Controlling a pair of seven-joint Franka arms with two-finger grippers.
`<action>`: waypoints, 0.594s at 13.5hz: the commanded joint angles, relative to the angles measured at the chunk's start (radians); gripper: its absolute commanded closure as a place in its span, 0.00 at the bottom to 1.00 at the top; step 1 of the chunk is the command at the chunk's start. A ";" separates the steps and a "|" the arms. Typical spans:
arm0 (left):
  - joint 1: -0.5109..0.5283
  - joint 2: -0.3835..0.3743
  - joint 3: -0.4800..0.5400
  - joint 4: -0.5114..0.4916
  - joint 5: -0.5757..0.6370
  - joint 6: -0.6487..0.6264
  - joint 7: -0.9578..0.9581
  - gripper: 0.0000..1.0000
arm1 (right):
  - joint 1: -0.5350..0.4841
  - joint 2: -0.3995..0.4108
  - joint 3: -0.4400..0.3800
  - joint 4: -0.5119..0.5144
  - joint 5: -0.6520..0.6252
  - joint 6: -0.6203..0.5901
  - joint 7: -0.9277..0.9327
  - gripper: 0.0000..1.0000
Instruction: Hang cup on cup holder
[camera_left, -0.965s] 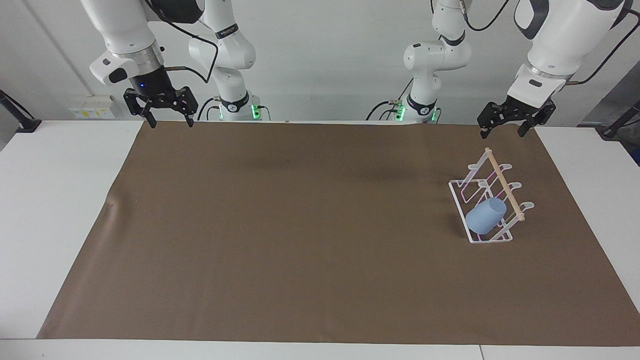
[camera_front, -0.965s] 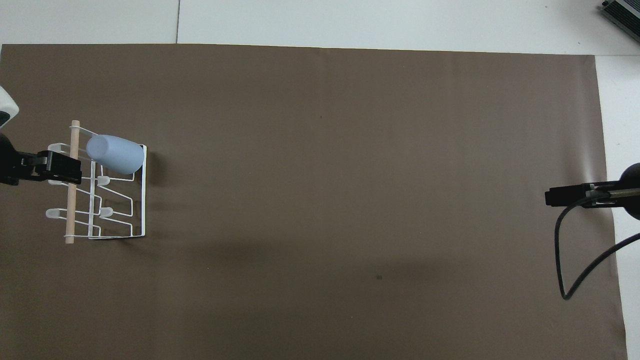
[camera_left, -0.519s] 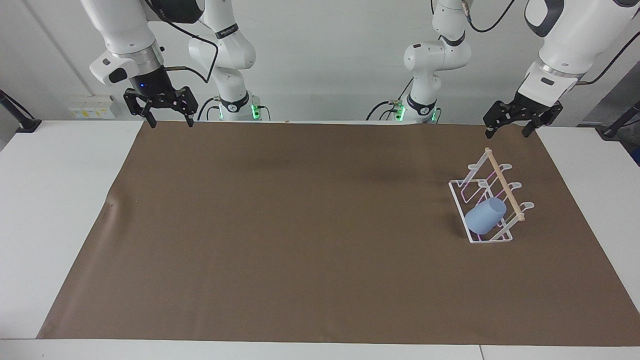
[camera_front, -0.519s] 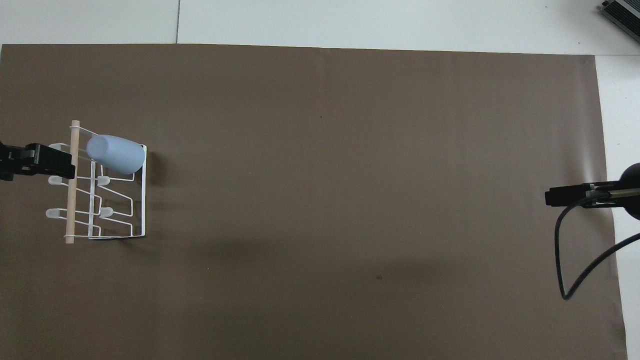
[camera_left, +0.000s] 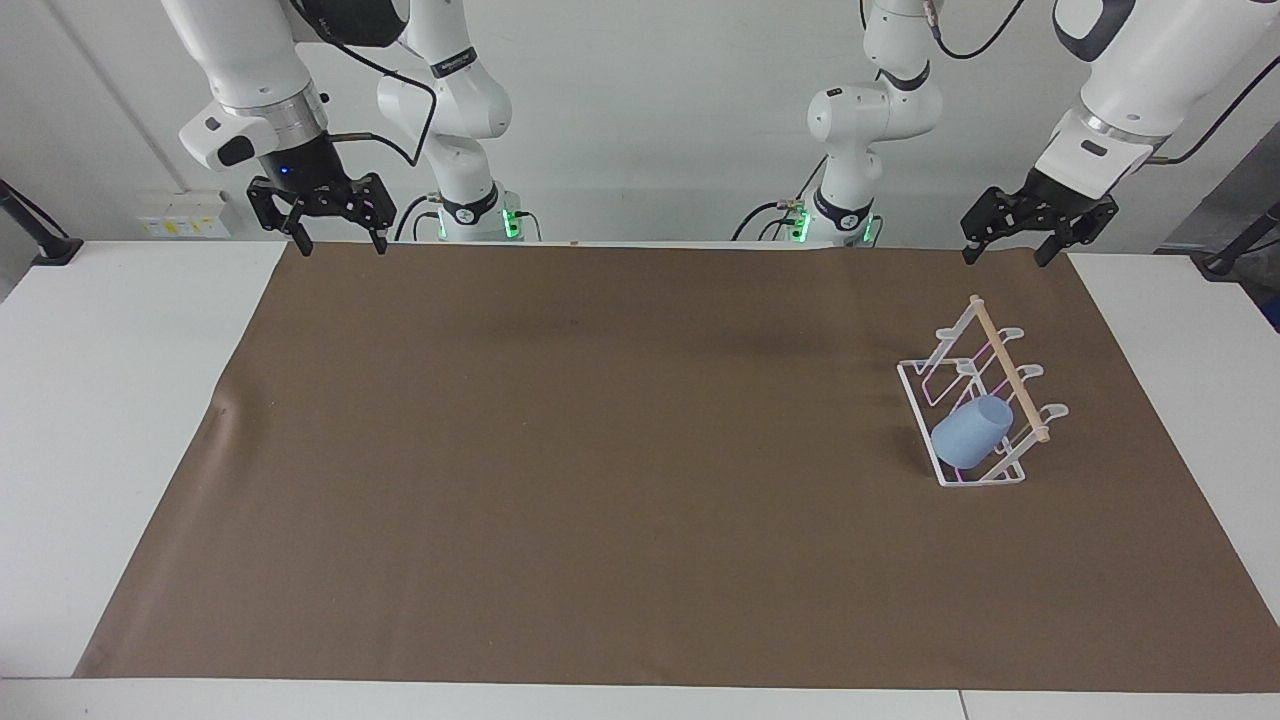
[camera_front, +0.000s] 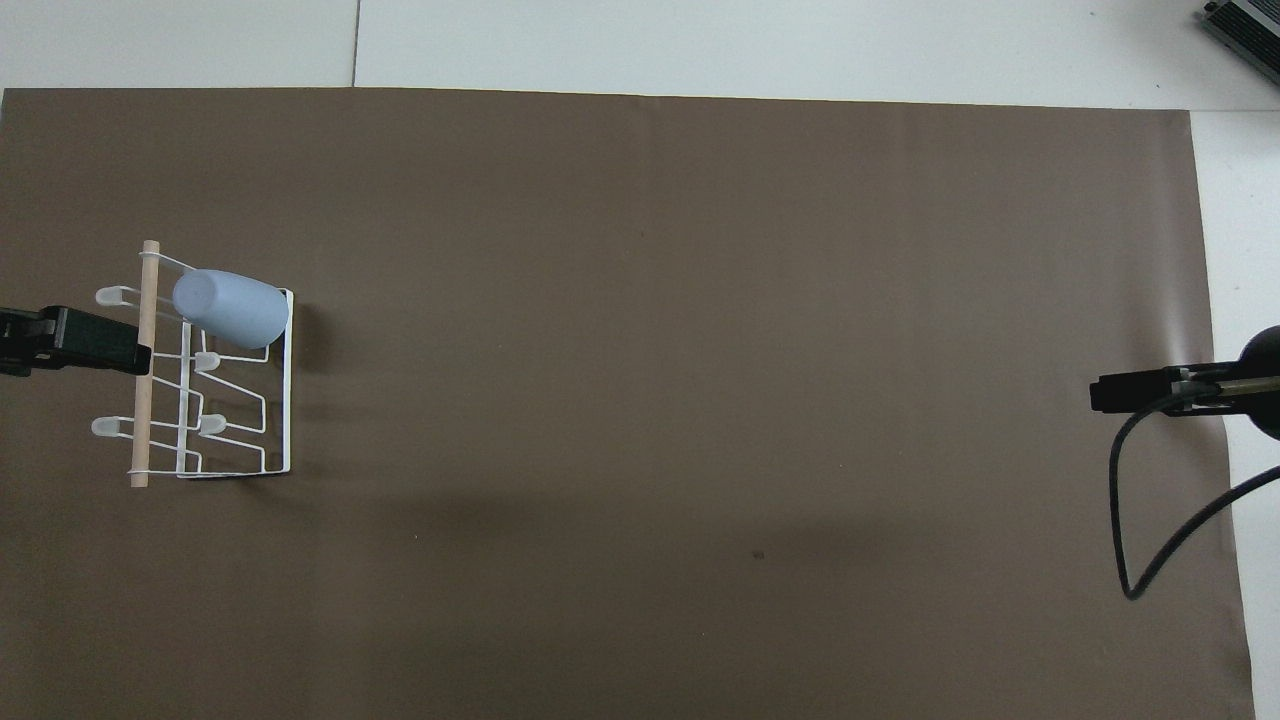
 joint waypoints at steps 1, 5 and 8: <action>0.022 -0.026 -0.009 -0.022 -0.021 0.020 0.028 0.00 | -0.013 -0.014 0.010 -0.008 -0.012 0.004 0.008 0.00; 0.024 -0.028 -0.013 -0.021 0.011 0.009 0.033 0.00 | -0.013 -0.014 0.010 -0.008 -0.012 0.005 0.010 0.00; 0.024 -0.029 -0.012 -0.027 0.009 0.015 0.033 0.00 | -0.013 -0.014 0.010 -0.008 -0.012 0.005 0.010 0.00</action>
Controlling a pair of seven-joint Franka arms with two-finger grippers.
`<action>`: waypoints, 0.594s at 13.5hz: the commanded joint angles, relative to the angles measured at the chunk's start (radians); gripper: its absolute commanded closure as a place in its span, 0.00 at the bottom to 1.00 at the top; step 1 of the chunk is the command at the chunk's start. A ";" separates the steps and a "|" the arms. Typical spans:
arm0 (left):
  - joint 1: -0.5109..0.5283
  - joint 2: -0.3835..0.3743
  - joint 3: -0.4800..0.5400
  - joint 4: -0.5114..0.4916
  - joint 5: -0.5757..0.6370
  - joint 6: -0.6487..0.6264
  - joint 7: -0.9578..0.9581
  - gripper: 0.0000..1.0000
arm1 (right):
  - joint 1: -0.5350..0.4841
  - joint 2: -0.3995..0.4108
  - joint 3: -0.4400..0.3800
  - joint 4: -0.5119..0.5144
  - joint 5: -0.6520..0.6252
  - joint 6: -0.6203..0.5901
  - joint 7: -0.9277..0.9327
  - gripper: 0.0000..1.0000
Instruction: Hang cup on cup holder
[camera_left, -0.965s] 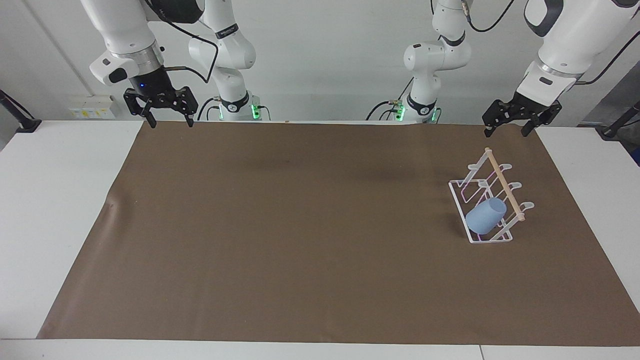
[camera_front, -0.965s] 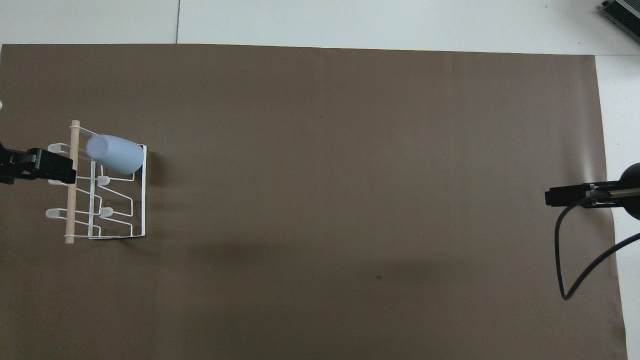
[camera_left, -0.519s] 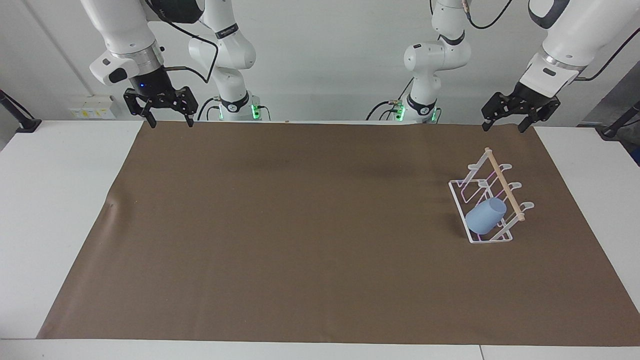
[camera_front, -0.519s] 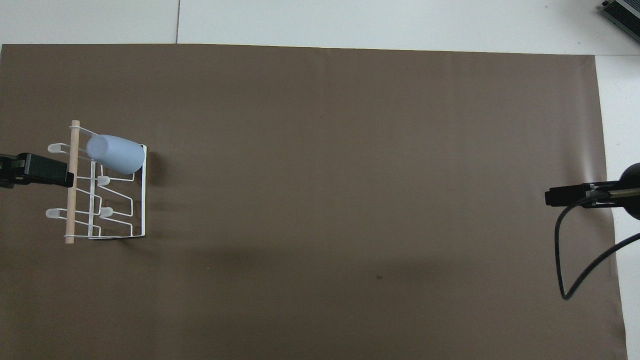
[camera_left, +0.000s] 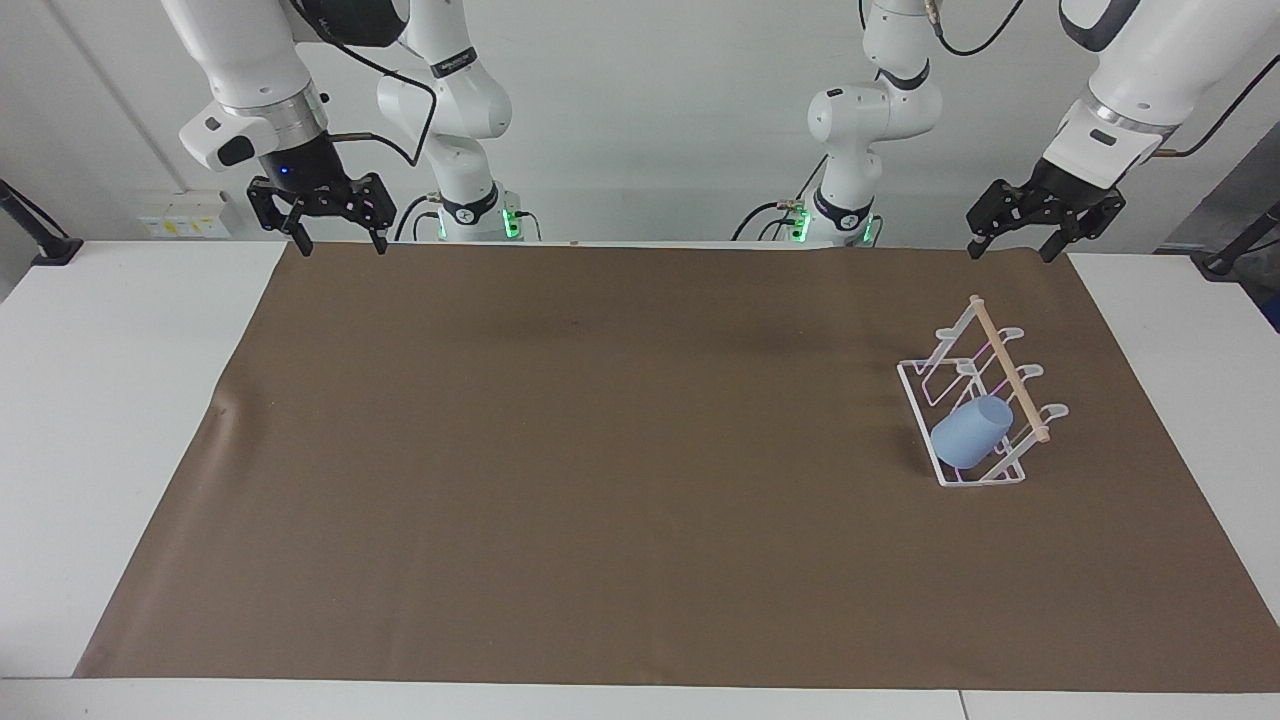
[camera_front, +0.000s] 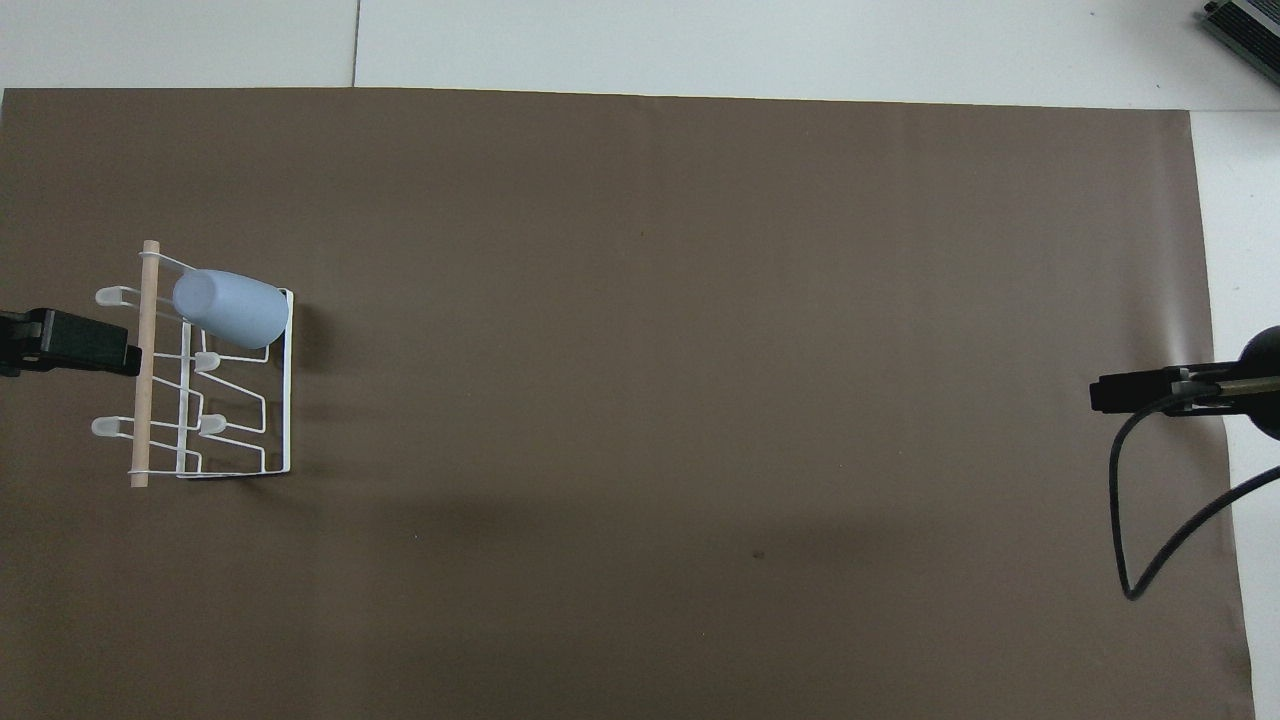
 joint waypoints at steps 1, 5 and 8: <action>0.016 -0.021 -0.011 -0.024 0.009 0.021 0.019 0.00 | -0.013 -0.014 0.010 -0.008 -0.012 0.005 0.010 0.00; 0.019 -0.022 -0.011 -0.028 0.009 0.019 0.021 0.00 | -0.013 -0.014 0.010 -0.008 -0.012 0.005 0.010 0.00; 0.017 -0.024 -0.011 -0.032 0.009 0.018 0.021 0.00 | -0.013 -0.014 0.010 -0.008 -0.012 0.005 0.010 0.00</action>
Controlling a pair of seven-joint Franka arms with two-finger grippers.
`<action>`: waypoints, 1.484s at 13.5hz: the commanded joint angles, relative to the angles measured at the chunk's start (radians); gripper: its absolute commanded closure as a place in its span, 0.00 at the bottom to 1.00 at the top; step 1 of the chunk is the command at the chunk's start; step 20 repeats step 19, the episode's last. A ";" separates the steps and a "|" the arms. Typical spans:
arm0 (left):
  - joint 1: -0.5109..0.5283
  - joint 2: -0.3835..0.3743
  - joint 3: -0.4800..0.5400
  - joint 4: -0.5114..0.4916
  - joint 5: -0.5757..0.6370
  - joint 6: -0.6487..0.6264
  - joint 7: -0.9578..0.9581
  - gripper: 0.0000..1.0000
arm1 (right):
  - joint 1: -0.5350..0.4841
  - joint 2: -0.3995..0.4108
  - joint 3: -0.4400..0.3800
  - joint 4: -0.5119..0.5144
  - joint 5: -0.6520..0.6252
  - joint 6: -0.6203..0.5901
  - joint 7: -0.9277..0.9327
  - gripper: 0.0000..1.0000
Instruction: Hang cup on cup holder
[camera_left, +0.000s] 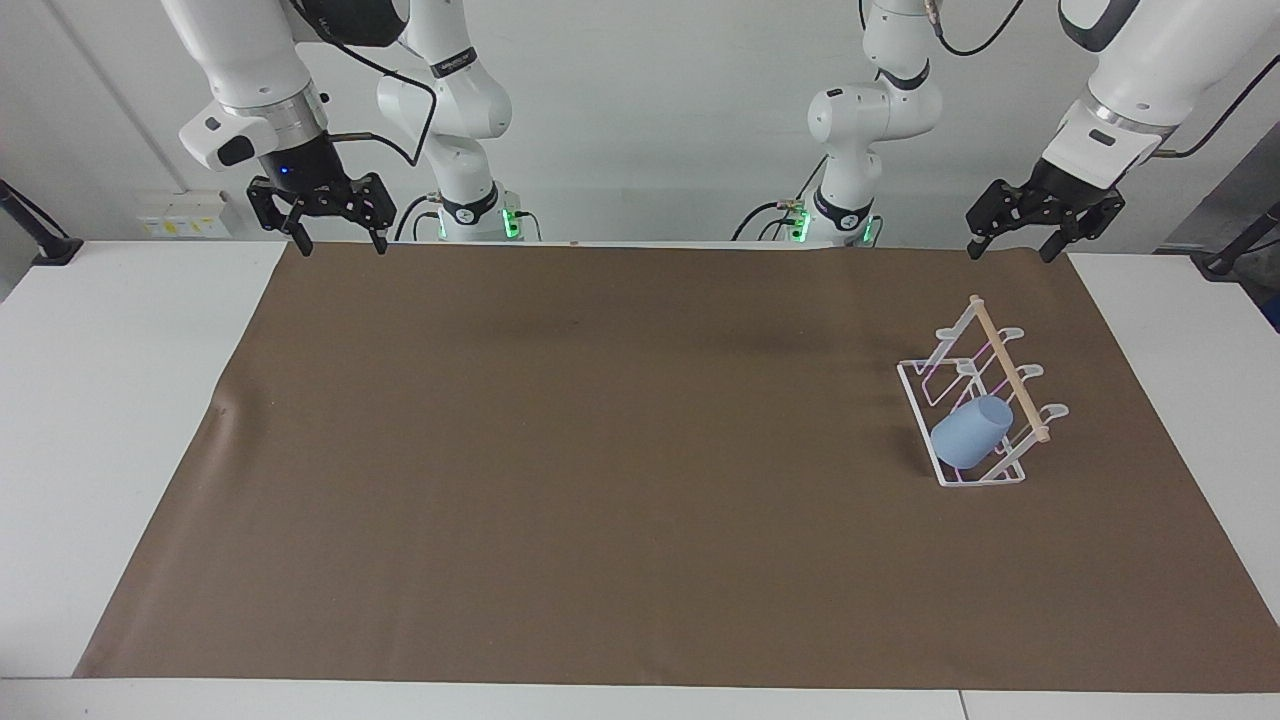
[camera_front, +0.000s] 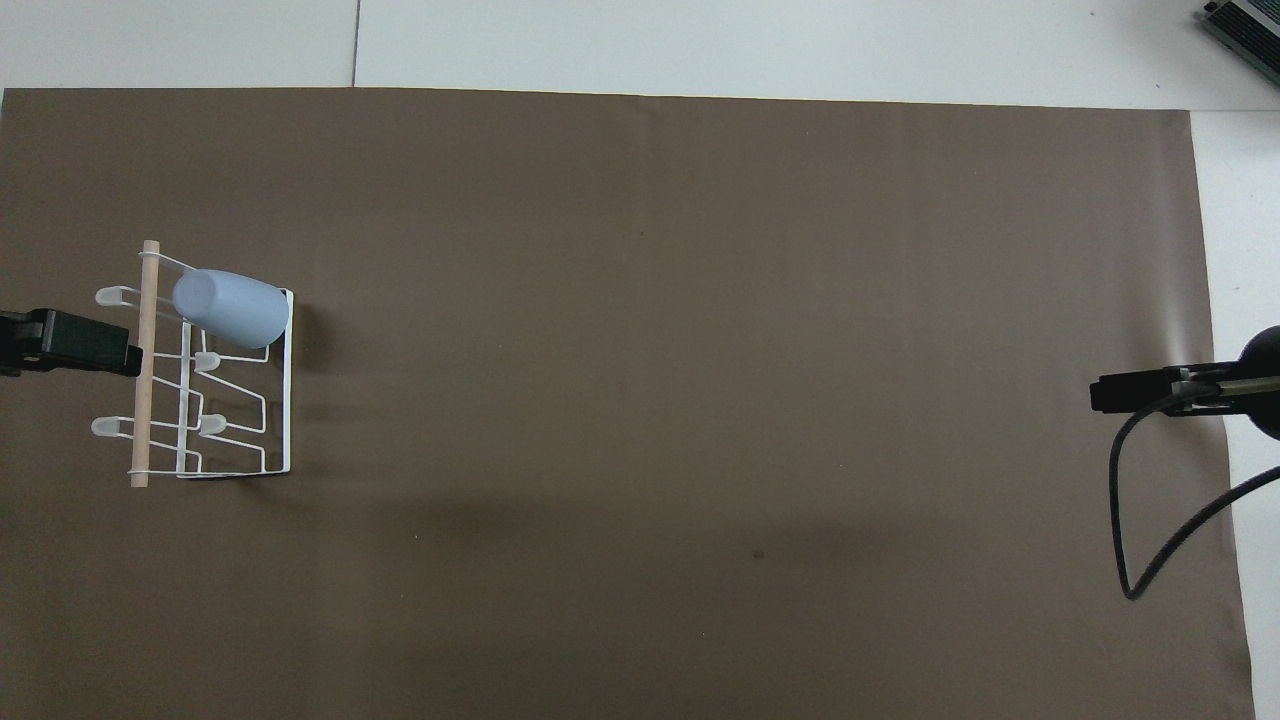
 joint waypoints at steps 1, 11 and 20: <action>0.017 -0.025 -0.010 -0.032 0.009 0.017 0.018 0.00 | -0.013 -0.014 0.010 -0.008 -0.012 0.005 0.010 0.00; 0.002 -0.048 -0.012 -0.071 0.033 0.036 0.018 0.00 | -0.013 -0.014 0.010 -0.008 -0.012 0.004 0.010 0.00; 0.005 -0.048 -0.015 -0.075 0.033 0.042 0.016 0.00 | -0.013 -0.016 0.010 -0.008 -0.012 0.004 0.010 0.00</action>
